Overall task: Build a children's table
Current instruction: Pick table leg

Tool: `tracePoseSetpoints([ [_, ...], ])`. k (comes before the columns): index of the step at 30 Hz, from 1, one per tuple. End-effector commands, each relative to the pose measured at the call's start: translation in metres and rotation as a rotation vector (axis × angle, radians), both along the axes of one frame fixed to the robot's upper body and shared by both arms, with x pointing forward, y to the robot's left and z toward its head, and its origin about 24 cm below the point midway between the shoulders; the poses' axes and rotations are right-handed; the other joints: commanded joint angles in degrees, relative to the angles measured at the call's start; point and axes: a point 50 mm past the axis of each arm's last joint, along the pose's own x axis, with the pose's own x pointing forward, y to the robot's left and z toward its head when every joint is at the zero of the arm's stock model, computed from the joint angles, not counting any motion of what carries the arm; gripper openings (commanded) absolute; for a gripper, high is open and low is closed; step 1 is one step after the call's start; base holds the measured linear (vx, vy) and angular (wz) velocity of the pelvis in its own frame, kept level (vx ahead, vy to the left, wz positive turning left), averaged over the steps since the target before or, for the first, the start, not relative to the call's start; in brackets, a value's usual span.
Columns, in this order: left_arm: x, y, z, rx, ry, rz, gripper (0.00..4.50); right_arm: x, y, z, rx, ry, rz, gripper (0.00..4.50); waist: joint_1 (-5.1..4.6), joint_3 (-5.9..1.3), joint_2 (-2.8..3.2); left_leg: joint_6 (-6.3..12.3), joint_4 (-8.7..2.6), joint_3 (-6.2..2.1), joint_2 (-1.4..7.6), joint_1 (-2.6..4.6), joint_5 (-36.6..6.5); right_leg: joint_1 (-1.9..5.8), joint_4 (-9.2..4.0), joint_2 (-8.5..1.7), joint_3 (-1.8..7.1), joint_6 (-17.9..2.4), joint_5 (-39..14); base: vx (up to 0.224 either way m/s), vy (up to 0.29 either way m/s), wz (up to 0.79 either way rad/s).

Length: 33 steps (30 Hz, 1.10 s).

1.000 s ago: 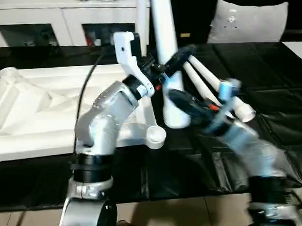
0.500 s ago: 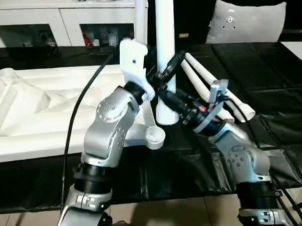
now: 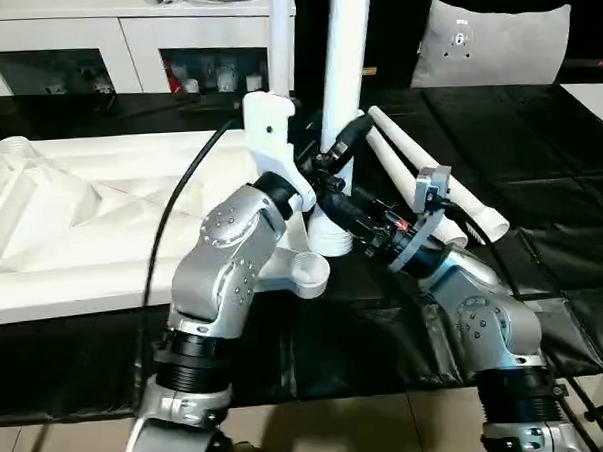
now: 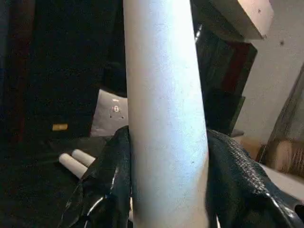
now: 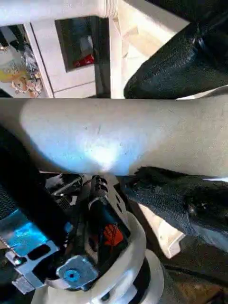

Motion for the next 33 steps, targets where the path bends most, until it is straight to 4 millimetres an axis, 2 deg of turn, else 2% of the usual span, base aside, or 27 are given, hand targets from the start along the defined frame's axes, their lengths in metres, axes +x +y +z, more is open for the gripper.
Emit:
tracePoseSetpoints([
  [1, 0.01, 0.02, 0.008, -0.019, -0.008, 0.1, 1.95, 0.001, 0.0, 0.001, -0.037, -0.019, 0.018, 2.45, -0.1, -4.04, -0.32, 2.05, -3.97, -1.71, 4.57, 1.7, -5.26, 2.39, -3.7, -5.23, 2.11, -13.0, 0.93, 0.0, 0.0, 0.0],
  [2, 0.012, 0.023, 0.008, -0.015, -0.01, 0.108, 1.95, 0.002, 0.0, 0.001, -0.038, -0.019, 0.021, 2.59, -0.12, -4.05, -0.3, 2.1, -3.94, -1.7, 4.46, 1.7, -5.2, 2.41, -3.75, -5.19, 2.12, -12.87, 0.66, 0.0, 0.0, 0.0],
  [3, 0.013, 0.026, 0.009, -0.008, -0.01, 0.117, 1.95, 0.002, -0.001, 0.002, -0.031, -0.013, 0.027, 2.65, -0.05, -4.03, -0.04, 2.1, -3.94, -1.78, 4.47, 1.72, -5.23, 2.42, -3.75, -5.15, 2.1, -12.58, 0.46, 0.0, 0.0, 0.0],
  [5, 0.013, 0.028, 0.011, 0.003, -0.017, 0.108, 1.94, 0.003, -0.007, 0.006, -0.051, -0.03, 0.021, 2.79, -0.24, -4.08, -0.24, 2.18, -3.97, -1.85, 4.5, 1.69, -5.19, 2.53, -3.66, -5.08, 2.08, -12.16, 1.19, 0.0, 0.0, 0.0],
  [6, 0.014, 0.03, 0.012, 0.005, -0.019, 0.103, 1.9, 0.004, -0.01, 0.008, -0.069, -0.039, 0.005, 3.02, -0.27, -4.1, -0.2, 2.26, -3.93, -1.83, 4.52, 1.75, -4.7, 2.53, -3.6, -5.14, 2.04, -12.34, 1.82, 0.0, 0.0, 0.0],
  [8, 0.014, 0.031, 0.014, 0.005, -0.026, 0.082, 1.89, 0.005, -0.016, 0.011, -0.106, -0.045, -0.006, 3.07, -0.22, -4.16, -0.01, 2.3, -3.79, -1.8, 4.47, 1.78, -3.61, 2.5, -3.4, -5.04, 2.03, -12.53, 3.05, 0.0, 0.0, 0.0],
  [9, 0.013, 0.031, 0.015, 0.005, -0.029, 0.07, 1.89, 0.005, -0.018, 0.012, -0.125, -0.037, 0.002, 3.07, -0.2, -4.22, -0.02, 2.52, -3.69, -1.72, 4.46, 1.89, -3.42, 2.42, -3.39, -4.98, 2.03, -12.82, 3.59, 0.0, 0.0, 0.0],
  [10, 0.013, 0.031, 0.015, 0.005, -0.03, 0.064, 1.89, 0.005, -0.019, 0.012, -0.141, -0.025, 0.009, 3.36, -0.16, -4.17, -0.05, 2.65, -3.71, -1.72, 4.45, 1.91, -3.32, 2.46, -3.4, -4.95, 2.04, -13.0, 3.6, 0.0, 0.0, 0.0],
  [11, 0.013, 0.031, 0.015, 0.002, -0.028, 0.054, 1.89, 0.005, -0.022, 0.011, -0.177, -0.006, 0.017, 3.45, 0.09, -4.22, -0.06, 2.8, -3.64, -1.72, 4.5, 1.93, -3.02, 2.44, -3.31, -4.89, 2.02, -13.19, 3.87, 0.0, 0.0, 0.0],
  [15, 0.009, 0.025, 0.017, -0.02, -0.027, -0.044, 1.89, 0.006, -0.032, 0.015, -0.202, 0.025, 0.098, 3.78, 0.3, -4.12, -0.34, 2.28, -3.74, -1.65, 4.44, 1.86, -4.84, 2.62, -3.52, -5.18, 2.02, -13.7, 1.3, 0.0, 0.0, 0.0],
  [20, -0.007, 0.01, 0.019, -0.031, -0.053, -0.267, 1.89, 0.005, -0.039, 0.03, -0.173, 0.049, 0.269, 3.88, 0.33, -3.96, -0.48, 2.4, -3.71, -1.6, 4.55, 1.84, -5.91, 2.5, -3.81, -5.28, 2.08, -13.86, -1.84, 0.0, 0.0, 0.0],
  [25, -0.015, 0.004, 0.021, -0.023, -0.085, -0.346, 1.89, 0.003, -0.037, 0.035, -0.166, 0.047, 0.334, 3.88, 0.33, -4.14, -0.57, 3.27, -3.52, -1.65, 4.56, 1.73, -3.69, 2.64, -3.44, -5.25, 1.97, -14.61, 0.88, 0.0, 0.0, 0.0],
  [26, -0.018, 0.001, 0.022, -0.018, -0.098, -0.37, 1.89, 0.003, -0.037, 0.035, -0.167, 0.055, 0.355, 3.88, 0.25, -4.09, -0.8, 3.36, -3.55, -1.57, 4.55, 1.7, -3.74, 2.61, -3.53, -5.2, 1.98, -14.58, 0.65, 0.0, 0.0, 0.0],
  [31, -0.022, -0.004, 0.024, 0.003, -0.133, -0.399, 1.89, 0.004, -0.033, 0.037, -0.154, 0.063, 0.396, 3.88, 0.36, -4.03, -0.69, 2.91, -3.55, -1.57, 4.57, 1.78, -4.53, 2.53, -3.73, -5.25, 2.0, -14.2, -1.72, 0.0, 0.0, 0.0],
  [32, -0.022, -0.005, 0.023, 0.006, -0.135, -0.4, 1.89, 0.004, -0.033, 0.037, -0.151, 0.064, 0.397, 3.6, 0.37, -4.05, -0.66, 2.69, -3.56, -1.57, 4.62, 1.84, -4.69, 2.48, -3.68, -5.27, 2.02, -14.19, -1.72, 0.0, 0.0, 0.0],
  [33, -0.023, -0.006, 0.023, 0.022, -0.142, -0.401, 1.89, 0.004, -0.032, 0.036, -0.151, 0.062, 0.402, 3.6, 0.41, -4.07, -0.66, 2.56, -3.58, -1.61, 4.63, 1.82, -4.64, 2.5, -3.7, -5.24, 1.98, -14.07, -1.64, 0.0, 0.0, 0.0],
])
